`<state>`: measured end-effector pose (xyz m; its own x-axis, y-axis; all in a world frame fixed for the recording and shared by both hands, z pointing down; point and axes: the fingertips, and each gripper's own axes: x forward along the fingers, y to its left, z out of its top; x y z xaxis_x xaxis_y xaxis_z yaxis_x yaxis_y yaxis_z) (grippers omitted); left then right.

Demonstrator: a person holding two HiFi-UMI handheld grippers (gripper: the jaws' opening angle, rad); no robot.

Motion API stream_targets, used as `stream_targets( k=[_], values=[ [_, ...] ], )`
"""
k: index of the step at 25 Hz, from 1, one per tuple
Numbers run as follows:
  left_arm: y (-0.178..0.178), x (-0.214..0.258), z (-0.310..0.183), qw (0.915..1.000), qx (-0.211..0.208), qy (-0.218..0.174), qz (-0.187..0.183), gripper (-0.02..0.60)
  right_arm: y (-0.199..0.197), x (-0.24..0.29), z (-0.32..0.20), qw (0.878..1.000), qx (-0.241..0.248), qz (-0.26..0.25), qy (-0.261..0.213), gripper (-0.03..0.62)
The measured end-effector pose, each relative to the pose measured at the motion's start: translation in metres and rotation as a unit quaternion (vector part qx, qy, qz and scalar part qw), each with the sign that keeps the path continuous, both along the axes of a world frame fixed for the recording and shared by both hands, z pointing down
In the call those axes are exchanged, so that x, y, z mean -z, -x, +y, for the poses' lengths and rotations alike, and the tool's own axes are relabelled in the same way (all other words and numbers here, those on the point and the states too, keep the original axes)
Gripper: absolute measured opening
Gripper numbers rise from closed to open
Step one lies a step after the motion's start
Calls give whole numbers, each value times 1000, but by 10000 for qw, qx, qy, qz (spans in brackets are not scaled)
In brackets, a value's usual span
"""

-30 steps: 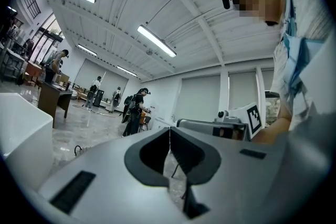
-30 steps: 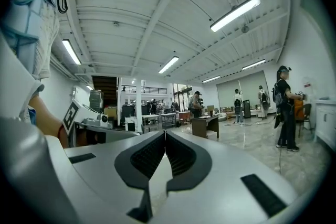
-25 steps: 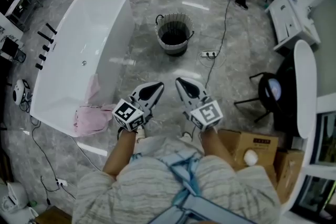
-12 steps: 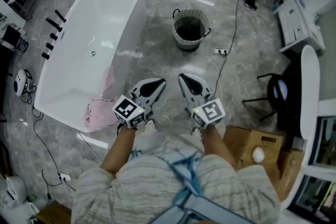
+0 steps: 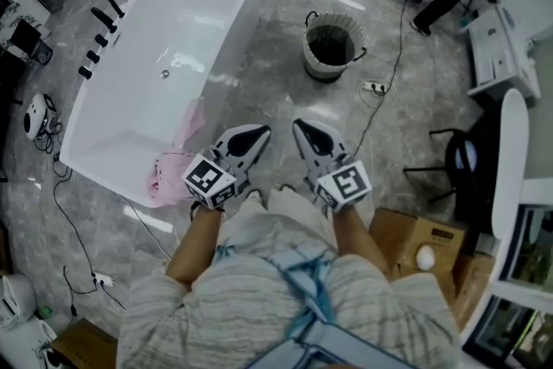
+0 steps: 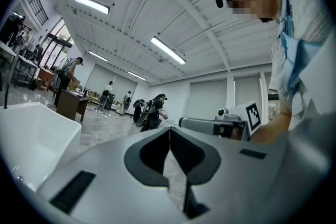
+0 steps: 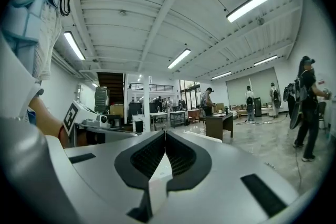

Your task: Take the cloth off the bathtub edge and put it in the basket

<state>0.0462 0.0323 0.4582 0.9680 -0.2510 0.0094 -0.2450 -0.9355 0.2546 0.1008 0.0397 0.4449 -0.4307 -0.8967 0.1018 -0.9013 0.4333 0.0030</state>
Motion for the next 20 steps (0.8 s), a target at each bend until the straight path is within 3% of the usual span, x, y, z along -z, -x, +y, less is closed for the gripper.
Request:
stream_targets(
  k=[10, 15, 20],
  values=[
    [-9, 1, -4, 9987, 422, -123, -251, 5, 15, -9, -20, 9947, 986, -89, 281, 3],
    [13, 1, -15, 9944, 984, -118, -354, 5, 47, -2, -35, 9834, 1760, -143, 413, 3],
    [58, -9, -21, 9829, 1768, -83, -510, 5, 87, -11, -48, 9652, 2572, -44, 464, 3]
  ],
)
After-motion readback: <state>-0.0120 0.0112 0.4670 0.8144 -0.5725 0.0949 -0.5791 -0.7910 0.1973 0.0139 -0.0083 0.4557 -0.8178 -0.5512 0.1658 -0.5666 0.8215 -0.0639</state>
